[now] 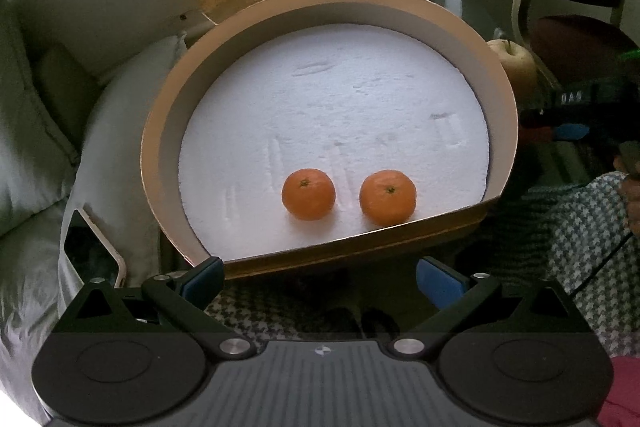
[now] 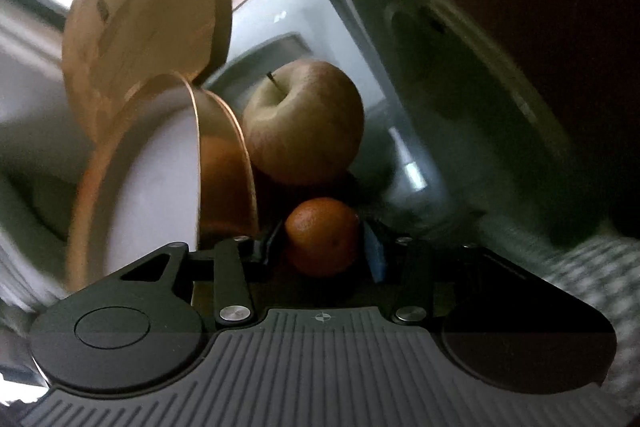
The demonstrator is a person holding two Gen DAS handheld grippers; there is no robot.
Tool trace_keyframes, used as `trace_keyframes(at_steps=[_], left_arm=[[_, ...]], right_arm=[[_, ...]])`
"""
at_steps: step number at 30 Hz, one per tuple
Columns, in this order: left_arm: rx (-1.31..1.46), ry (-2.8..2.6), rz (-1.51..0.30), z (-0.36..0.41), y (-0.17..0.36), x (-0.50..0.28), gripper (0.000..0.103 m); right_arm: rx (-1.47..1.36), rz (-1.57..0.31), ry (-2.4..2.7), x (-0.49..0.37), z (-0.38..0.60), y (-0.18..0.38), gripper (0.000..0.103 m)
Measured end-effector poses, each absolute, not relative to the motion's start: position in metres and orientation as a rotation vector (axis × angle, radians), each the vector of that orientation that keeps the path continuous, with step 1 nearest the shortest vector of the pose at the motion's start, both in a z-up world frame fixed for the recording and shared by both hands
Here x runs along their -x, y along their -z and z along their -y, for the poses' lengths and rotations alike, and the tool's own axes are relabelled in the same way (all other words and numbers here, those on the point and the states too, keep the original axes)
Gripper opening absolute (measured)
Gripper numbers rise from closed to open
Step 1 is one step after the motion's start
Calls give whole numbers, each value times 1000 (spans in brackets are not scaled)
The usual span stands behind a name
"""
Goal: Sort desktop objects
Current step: 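Close the right gripper on the third mandarin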
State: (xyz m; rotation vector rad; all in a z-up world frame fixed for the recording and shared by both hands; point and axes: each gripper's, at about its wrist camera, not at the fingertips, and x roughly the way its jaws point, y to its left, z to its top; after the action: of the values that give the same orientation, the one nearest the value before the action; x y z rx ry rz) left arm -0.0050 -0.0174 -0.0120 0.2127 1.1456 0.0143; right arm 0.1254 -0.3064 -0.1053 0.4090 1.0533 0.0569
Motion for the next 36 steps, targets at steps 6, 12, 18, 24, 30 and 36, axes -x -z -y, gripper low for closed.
trace_keyframes(at_steps=[6,12,18,24,30,36], left_arm=[[-202,-18,-1141,15,11,7,102],[-193,-22,-1144,14,11,6,102],[-191,-19,-1147,14,12,6,102],[-190,-17,-1147,13,12,6,102],[-191,-16,-1149,13,12,6,102],[-205,-11,-1145,16,12,7,102]], right_arm=[[47,-1018,-31,-116,269,95,45],[150,-1019,-95,-112,254,100,45],[138,-1030,-132,-112,257,101,51],[102,-1030,-158,-111,261,100,53],[99,-1034,-165,-108,260,101,56],[73,-1023,-183,-105,263,99,66]])
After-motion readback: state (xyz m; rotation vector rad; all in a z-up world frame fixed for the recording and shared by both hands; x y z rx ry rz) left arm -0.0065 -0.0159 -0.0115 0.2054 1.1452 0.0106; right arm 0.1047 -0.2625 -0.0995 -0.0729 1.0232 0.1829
